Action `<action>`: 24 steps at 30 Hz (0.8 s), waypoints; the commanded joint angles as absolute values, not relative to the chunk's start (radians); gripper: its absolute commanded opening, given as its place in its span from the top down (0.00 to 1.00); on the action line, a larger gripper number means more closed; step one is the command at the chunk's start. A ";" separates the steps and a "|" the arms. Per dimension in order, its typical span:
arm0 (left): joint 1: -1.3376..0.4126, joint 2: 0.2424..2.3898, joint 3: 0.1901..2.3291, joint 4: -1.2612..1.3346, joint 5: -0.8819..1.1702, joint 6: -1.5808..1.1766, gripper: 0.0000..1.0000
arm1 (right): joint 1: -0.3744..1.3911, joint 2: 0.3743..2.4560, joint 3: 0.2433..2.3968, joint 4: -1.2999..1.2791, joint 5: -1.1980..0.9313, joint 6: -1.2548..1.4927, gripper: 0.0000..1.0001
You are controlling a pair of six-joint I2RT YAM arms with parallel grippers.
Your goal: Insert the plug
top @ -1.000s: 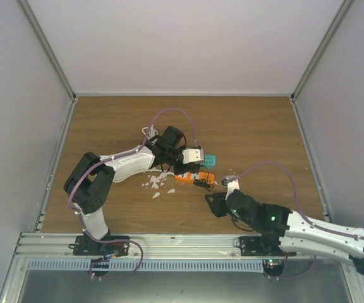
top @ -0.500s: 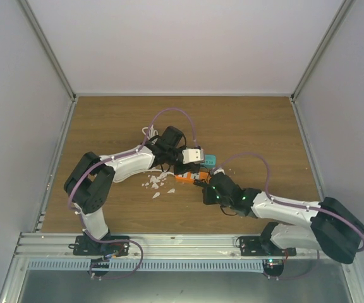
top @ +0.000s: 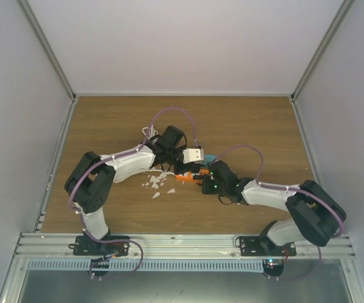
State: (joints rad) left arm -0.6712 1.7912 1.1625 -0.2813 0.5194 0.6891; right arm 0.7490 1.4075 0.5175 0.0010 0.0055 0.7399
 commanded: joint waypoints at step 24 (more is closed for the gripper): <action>-0.655 1.750 1.137 -0.215 0.509 0.643 1.00 | 0.661 1.094 0.527 -0.107 0.144 0.651 0.98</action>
